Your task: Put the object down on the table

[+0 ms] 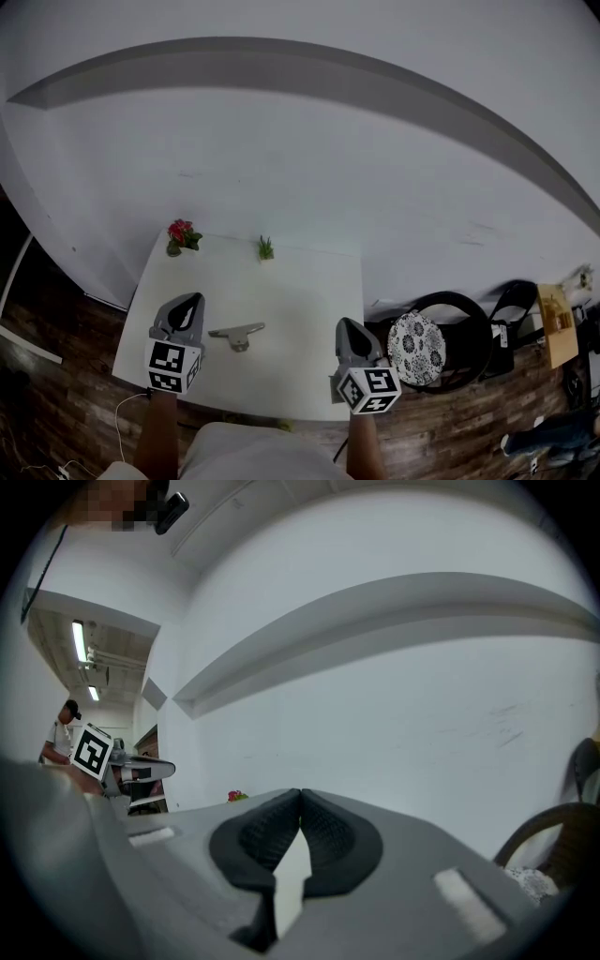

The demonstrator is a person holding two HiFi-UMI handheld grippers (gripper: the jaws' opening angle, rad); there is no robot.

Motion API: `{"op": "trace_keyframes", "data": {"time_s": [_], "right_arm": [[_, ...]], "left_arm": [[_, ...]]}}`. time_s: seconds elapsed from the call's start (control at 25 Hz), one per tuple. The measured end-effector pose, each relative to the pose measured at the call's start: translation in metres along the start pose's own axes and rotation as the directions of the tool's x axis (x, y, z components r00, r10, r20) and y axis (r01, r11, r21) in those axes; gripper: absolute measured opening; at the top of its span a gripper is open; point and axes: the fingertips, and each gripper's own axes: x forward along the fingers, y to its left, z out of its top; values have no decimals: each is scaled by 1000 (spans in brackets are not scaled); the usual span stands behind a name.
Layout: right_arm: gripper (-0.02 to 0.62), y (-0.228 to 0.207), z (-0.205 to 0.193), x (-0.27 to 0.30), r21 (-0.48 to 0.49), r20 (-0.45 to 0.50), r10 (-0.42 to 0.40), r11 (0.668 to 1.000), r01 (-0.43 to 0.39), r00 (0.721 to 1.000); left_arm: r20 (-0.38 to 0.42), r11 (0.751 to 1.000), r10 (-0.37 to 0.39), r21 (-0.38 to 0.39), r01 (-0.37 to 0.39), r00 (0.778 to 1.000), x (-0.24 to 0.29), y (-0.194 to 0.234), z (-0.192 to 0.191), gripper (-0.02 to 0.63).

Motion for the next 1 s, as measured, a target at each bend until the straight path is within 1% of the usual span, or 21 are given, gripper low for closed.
{"op": "trace_keyframes", "data": {"time_s": [0.68, 1.0], "right_arm": [[3, -2, 13, -1, -10, 35, -6, 1000, 7, 999], [3, -2, 14, -3, -36, 25, -13, 999, 14, 1000]], "left_arm": [[38, 1000, 30, 4, -30, 999, -11, 5, 14, 9], [36, 999, 28, 15, -28, 999, -11, 2, 15, 9]]}}
